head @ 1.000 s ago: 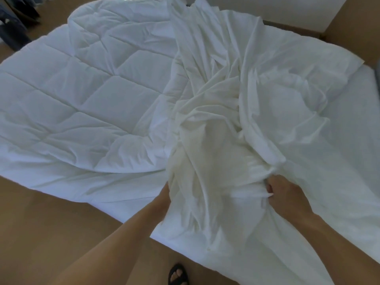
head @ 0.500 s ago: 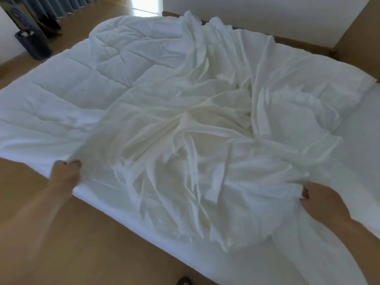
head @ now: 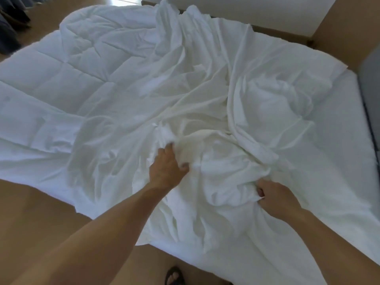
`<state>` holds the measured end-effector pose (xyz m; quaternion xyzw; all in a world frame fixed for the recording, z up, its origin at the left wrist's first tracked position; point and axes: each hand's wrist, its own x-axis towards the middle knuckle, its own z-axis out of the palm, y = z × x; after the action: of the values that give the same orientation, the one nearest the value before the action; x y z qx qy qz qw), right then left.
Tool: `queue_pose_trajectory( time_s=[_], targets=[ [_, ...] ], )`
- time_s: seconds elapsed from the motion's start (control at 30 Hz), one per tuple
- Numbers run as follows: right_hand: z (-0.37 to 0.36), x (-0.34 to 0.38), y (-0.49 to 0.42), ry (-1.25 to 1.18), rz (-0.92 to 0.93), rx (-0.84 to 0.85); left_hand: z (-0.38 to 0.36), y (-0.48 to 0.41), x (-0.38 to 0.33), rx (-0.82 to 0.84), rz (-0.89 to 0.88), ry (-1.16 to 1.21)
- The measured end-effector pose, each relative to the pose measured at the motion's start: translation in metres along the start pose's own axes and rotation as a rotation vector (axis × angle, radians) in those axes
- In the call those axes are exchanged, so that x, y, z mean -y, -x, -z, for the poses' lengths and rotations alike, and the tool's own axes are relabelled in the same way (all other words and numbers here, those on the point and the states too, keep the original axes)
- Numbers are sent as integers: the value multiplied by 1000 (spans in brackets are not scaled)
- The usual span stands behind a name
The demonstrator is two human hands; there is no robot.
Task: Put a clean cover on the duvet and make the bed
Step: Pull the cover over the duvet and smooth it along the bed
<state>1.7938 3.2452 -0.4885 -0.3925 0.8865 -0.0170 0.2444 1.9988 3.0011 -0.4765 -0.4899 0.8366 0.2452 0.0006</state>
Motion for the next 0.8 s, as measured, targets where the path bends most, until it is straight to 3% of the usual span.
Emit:
queue_pose_trajectory(
  time_s=[0.1, 0.23, 0.33, 0.4, 0.5, 0.63, 0.7, 0.8],
  targets=[
    [6, -11, 4, -5, 20, 28, 18, -24, 20, -65, 26, -84],
    [13, -7, 16, -131, 172, 115, 87, -51, 78, -321, 340, -65],
    [15, -14, 22, -348, 201, 188, 80, -50, 65, -253, 508, -210],
    [12, -40, 17, -326, 136, 61, 50, -46, 22, -262, 383, -308],
    [8, -94, 8, -194, -65, -218, -9, -33, -77, -256, -71, -268],
    [0, -169, -5, -8, -206, -82, -88, -11, -193, 46, -544, -406],
    [-2, -194, -9, 49, -199, -39, -112, -9, -223, 229, -663, -598],
    [-1, -205, -13, 66, -81, -67, -129, -11, -239, 366, -743, -811]
  ],
)
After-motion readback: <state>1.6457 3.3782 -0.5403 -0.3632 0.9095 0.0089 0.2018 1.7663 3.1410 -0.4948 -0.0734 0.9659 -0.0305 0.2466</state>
